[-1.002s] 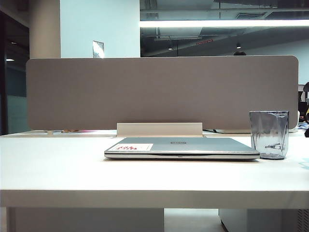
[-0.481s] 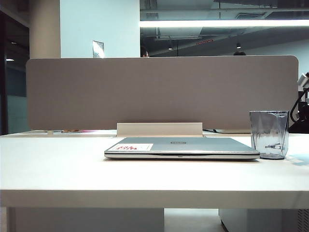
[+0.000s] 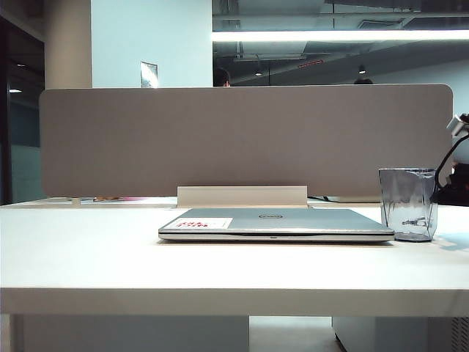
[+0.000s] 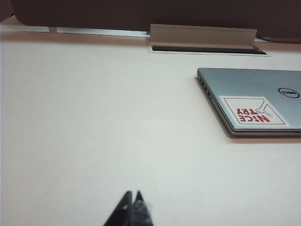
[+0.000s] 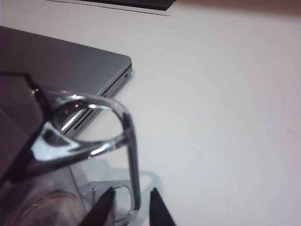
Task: Pick up the water cup and place it on the side of the laptop close to you.
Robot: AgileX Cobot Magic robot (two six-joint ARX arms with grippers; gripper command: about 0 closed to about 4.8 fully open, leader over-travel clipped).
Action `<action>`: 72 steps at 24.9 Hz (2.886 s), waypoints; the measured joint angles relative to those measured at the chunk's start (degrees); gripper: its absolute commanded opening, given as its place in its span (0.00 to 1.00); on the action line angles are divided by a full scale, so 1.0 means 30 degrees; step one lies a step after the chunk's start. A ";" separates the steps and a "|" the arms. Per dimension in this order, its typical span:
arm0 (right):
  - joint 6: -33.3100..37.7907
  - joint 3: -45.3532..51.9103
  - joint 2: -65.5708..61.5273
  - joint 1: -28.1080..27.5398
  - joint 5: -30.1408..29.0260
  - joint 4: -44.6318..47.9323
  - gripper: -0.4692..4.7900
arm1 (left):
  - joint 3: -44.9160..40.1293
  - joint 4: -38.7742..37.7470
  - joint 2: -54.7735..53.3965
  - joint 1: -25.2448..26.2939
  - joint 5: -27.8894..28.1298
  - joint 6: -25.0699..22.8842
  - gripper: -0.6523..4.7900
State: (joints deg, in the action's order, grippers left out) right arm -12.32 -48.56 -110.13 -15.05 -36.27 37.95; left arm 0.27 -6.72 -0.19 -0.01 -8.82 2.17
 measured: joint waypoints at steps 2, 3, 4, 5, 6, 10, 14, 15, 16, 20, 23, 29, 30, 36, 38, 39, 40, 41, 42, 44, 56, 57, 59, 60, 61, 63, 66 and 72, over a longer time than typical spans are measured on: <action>-0.0007 -0.0197 -0.0197 0.0007 -0.0233 -0.0015 0.30 | 0.0000 -0.0051 0.0000 0.0000 0.0000 0.0000 0.11; -0.0015 -0.0430 -0.0401 0.0007 -0.0517 0.0036 0.30 | 0.0000 -0.0124 0.0007 0.0000 0.0000 0.0000 0.11; -0.0015 -0.0532 -0.0488 0.0007 -0.0590 0.0066 0.30 | 0.0000 -0.0146 0.0007 0.0000 0.0000 -0.0007 0.11; -0.0015 -0.0605 -0.0554 0.0007 -0.0627 0.0051 0.30 | 0.0000 -0.0138 0.0007 0.0000 0.0000 0.0000 0.11; -0.0015 -0.0692 -0.0648 0.0007 -0.0641 0.0058 0.29 | 0.0000 -0.0138 0.0007 0.0000 0.0000 0.0000 0.11; -0.0022 -0.1195 -0.1049 0.0102 -0.0714 0.0087 0.29 | 0.0000 -0.0146 0.0000 0.0000 0.0000 0.0000 0.11; -0.0044 -0.1195 -0.1049 0.0546 -0.0911 0.0743 0.29 | 0.0000 -0.0350 0.0007 0.0000 -0.0007 0.0000 0.11; -0.0051 -0.1188 -0.1049 0.0568 -0.0911 0.0896 0.29 | 0.0000 -0.0379 0.0007 0.0000 0.0007 0.0000 0.11; -0.0044 -0.1188 -0.1049 0.0568 -0.0903 0.1107 0.28 | 0.0000 -0.0393 0.0000 0.0000 0.0007 0.0000 0.11; -0.0051 -0.1668 -0.1253 0.0597 -0.0583 0.1530 0.28 | 0.0000 -0.0423 0.0000 0.0000 0.0000 0.0000 0.11; -0.0051 -0.2178 -0.1668 0.0648 -0.0576 0.1530 0.25 | 0.0000 -0.0452 0.0007 0.0000 0.0000 0.0000 0.11; -0.0051 -0.2820 -0.2463 0.0969 -0.0619 0.1188 0.15 | 0.0000 -0.0510 0.0007 0.0000 0.0000 0.0000 0.11; -0.0058 -0.2820 -0.2463 0.1027 -0.0474 0.1217 0.14 | 0.0007 -0.0510 0.0007 0.0000 0.0007 0.0000 0.11; -0.0029 -0.2820 -0.2441 0.1027 -0.0270 0.1224 0.09 | 0.0007 -0.0546 0.0007 0.0000 0.0000 0.0000 0.11; 0.0015 -0.2820 -0.2324 0.1020 -0.0270 0.1071 0.09 | 0.0007 -0.0546 0.0007 0.0000 0.0000 0.0000 0.11; 0.0015 -0.2812 -0.2178 0.1020 -0.0277 0.0925 0.09 | 0.0007 -0.0546 0.0007 0.0000 0.0000 0.0000 0.11; 0.0022 -0.2820 -0.1982 0.1020 -0.0255 0.0685 0.09 | 0.0007 -0.0546 0.0000 0.0000 0.0000 0.0000 0.11; 0.0022 -0.2820 -0.1617 0.0998 -0.0248 0.0189 0.09 | 0.0007 -0.0554 0.0000 0.0000 0.0000 0.0000 0.11; 0.0022 -0.2820 -0.1311 0.0933 -0.0270 -0.0219 0.09 | 0.0007 -0.0554 0.0000 0.0000 0.0000 0.0000 0.11; 0.0022 -0.2820 -0.0918 0.0809 0.0080 -0.1180 0.09 | 0.0007 -0.0554 0.0000 0.0000 0.0000 0.0000 0.11; -0.1923 -0.2827 -0.0765 0.0000 0.0517 -0.3300 0.39 | 0.0007 -0.0554 0.0007 0.0000 0.0000 0.0000 0.11; -0.1931 -0.2827 -0.0918 -0.0087 0.0379 -0.3104 0.39 | 0.0007 -0.0554 0.0007 0.0000 0.0000 0.0000 0.11; -0.1996 -0.2827 -0.1144 -0.0372 -0.0029 -0.2827 0.36 | 0.0000 -0.0554 0.0007 0.0000 0.0000 0.0000 0.11; -0.2018 -0.2827 -0.1246 -0.0663 -0.0619 -0.2776 0.34 | 0.0007 -0.0554 0.0015 0.0000 0.0000 0.0000 0.11; -0.2004 -0.2827 -0.1275 -0.0750 -0.1049 -0.2747 0.29 | 0.0000 -0.0561 0.0007 0.0000 0.0000 0.0000 0.11; -0.2033 -0.2849 -0.1501 -0.0969 -0.2426 -0.2251 0.29 | 0.0007 -0.0554 0.0007 0.0000 0.0000 0.0000 0.11; -0.1909 -0.2965 -0.1996 -0.1231 -0.3534 -0.1923 0.29 | 0.0007 -0.0554 0.0007 0.0000 0.0007 0.0000 0.11; -0.1392 -0.4182 -0.2645 -0.1115 -0.4539 -0.1763 0.38 | 0.0007 -0.0554 -0.0007 0.0000 0.0000 0.0000 0.11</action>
State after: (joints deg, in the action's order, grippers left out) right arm -16.49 -61.10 -118.06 -18.39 -49.89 32.67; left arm 0.30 -8.38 -0.21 -0.01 -8.82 2.17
